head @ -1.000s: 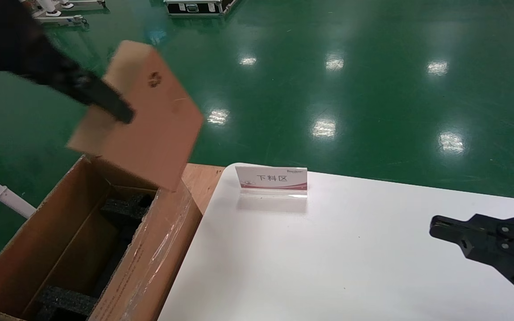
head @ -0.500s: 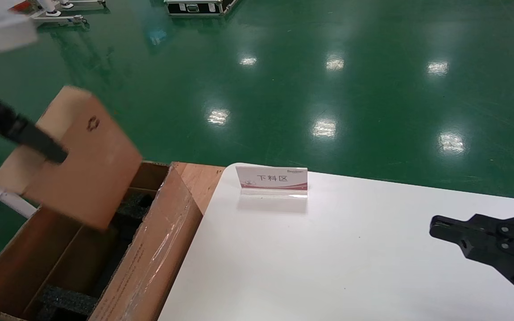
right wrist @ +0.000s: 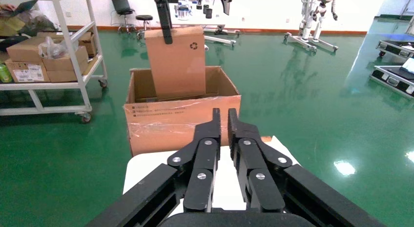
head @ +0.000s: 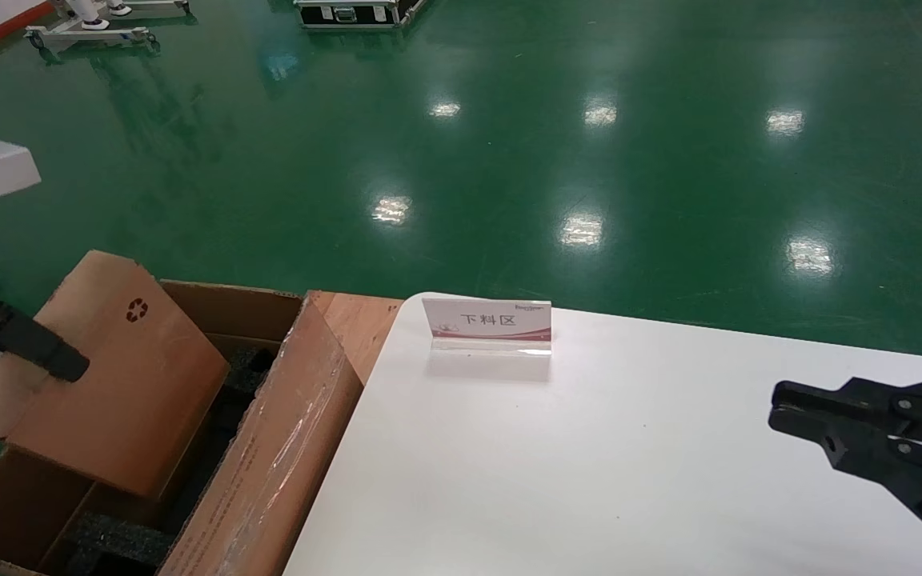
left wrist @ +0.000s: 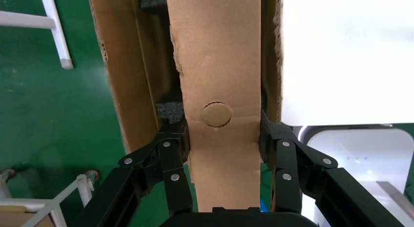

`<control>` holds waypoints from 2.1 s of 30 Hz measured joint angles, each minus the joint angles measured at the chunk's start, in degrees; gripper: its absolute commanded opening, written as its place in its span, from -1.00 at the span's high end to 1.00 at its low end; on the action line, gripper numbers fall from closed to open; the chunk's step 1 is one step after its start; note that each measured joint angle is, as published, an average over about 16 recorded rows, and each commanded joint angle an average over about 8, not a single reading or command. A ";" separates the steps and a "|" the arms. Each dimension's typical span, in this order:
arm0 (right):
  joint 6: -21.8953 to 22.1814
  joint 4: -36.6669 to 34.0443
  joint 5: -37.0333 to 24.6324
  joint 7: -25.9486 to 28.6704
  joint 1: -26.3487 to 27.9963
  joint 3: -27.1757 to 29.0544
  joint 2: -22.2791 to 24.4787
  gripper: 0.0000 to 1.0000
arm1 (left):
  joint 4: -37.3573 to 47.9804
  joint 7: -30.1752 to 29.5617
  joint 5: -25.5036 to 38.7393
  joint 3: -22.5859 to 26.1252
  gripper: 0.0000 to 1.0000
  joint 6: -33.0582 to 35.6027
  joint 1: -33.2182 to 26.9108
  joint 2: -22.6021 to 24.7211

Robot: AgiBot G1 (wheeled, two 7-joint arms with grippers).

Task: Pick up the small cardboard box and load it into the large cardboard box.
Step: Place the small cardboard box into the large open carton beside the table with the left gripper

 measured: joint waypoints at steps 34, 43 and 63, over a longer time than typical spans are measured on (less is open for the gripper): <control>0.05 0.00 0.08 -0.06 0.03 -0.11 0.05 -1.00 | -7.85 1.59 8.90 -0.80 1.00 -0.58 2.59 -13.47; 0.06 0.00 0.10 -0.07 0.03 -0.14 0.06 -1.00 | -7.00 2.93 11.06 -0.43 1.00 -2.48 5.27 -12.15; 0.09 0.00 0.14 -0.10 0.05 -0.21 0.09 -1.00 | -4.32 5.42 14.32 -3.04 1.00 -4.94 9.62 -11.50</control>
